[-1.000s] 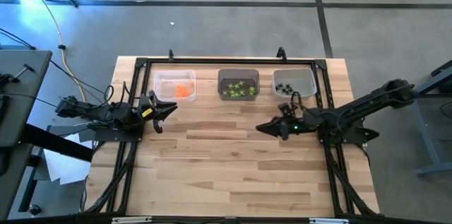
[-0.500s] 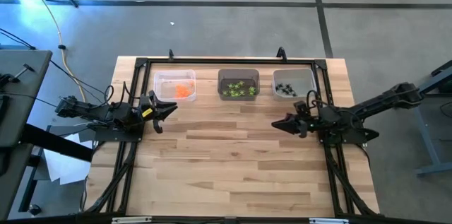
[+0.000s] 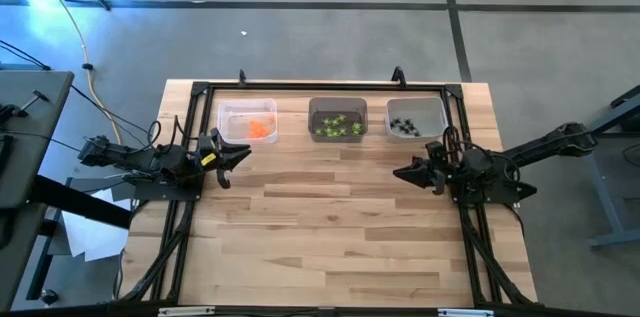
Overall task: Sort Halloween decoration
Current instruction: Return to Home Position
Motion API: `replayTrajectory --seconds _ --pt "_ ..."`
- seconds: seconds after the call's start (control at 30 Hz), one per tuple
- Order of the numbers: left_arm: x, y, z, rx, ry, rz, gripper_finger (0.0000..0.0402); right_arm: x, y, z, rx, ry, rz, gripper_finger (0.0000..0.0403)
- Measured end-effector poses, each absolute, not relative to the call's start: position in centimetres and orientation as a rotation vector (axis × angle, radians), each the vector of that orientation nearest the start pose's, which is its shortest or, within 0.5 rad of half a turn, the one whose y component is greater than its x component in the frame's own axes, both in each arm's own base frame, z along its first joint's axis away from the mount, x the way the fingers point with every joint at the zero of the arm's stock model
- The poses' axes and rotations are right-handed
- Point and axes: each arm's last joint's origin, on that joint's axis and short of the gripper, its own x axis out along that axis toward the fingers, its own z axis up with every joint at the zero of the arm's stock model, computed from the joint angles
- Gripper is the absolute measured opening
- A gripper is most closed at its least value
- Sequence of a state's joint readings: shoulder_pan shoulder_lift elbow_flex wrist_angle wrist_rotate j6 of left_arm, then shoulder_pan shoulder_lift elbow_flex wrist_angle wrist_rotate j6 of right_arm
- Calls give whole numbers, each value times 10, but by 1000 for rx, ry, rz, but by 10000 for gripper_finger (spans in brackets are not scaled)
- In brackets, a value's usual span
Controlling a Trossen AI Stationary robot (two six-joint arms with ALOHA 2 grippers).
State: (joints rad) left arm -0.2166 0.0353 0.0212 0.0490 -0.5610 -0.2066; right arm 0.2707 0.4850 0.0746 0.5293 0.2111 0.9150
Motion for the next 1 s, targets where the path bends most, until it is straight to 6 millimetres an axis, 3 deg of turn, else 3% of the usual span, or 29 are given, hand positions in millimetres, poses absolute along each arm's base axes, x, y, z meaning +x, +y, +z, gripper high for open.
replayTrajectory --seconds 0.53,0.73,1.0 --pt "95 -5 173 -218 -68 340 55 112 25 192 934 -48 89 78" --pt "95 -5 173 -218 -68 340 55 104 22 178 942 -73 95 78" --pt "95 -5 173 -218 -68 340 55 96 18 182 978 -151 69 78"
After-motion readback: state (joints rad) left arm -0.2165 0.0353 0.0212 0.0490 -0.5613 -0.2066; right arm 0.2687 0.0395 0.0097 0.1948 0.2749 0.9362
